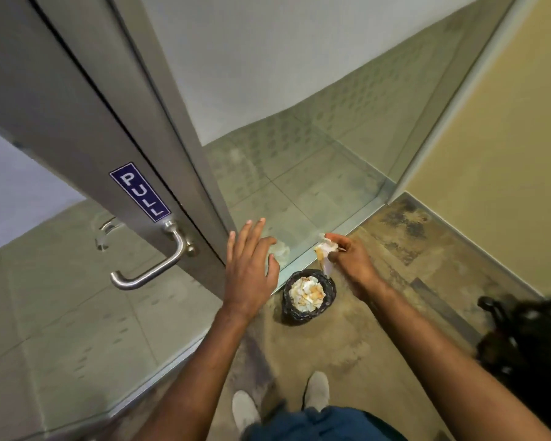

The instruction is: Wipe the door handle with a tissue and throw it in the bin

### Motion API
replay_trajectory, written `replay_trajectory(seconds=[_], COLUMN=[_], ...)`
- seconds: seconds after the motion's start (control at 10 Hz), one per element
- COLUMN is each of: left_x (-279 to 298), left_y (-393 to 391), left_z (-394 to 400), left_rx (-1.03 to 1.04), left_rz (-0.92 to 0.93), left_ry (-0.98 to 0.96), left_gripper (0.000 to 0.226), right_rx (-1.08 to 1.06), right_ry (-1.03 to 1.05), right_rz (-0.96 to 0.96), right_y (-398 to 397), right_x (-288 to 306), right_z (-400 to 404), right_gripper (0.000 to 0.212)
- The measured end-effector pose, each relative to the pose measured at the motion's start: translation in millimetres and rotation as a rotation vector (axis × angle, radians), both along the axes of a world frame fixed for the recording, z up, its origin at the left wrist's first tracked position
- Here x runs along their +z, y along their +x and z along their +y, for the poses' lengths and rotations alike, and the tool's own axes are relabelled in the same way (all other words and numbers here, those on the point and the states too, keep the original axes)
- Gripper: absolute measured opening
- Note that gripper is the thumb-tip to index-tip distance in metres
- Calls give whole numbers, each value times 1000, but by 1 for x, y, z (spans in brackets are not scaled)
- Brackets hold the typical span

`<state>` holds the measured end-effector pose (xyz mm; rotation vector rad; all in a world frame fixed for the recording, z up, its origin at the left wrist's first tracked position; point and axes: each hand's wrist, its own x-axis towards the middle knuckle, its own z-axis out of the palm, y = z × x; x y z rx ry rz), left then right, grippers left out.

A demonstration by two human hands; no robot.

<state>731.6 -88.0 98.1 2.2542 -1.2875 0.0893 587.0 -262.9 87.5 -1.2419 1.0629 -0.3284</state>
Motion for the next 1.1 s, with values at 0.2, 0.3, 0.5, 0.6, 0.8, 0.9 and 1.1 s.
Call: replay_trajectory(seconds=[0.2, 0.3, 0.5, 0.6, 0.8, 0.9, 1.1], left_x=[-64, -89, -145, -179, -219, -236, -258], left_y=[-17, -19, -18, -14, -4, 0, -4], left_z=[-44, -56, -69, -75, -89, -92, -88], left_rx=[-52, -50, -26, -30, 28, 42, 84], left_rz=[190, 234, 307, 352, 435, 459, 481], left_ry=[342, 424, 570, 622, 661, 652, 632], left_gripper=[31, 32, 32, 32, 28, 28, 37], right_rx=[-64, -64, -50, -85, -61, -26, 61], right_ry=[-87, -176, -167, -83, -1, 61, 71], right_rz=[215, 328, 480, 502, 550, 534, 594], right_y=[-21, -24, -20, -15, -7, -2, -8], right_x=[-55, -77, -136, -182, -245, -263, -283], right_z=[-28, -39, -61, -69, -71, -72, -67], right_gripper=[20, 15, 7, 12, 19, 22, 24])
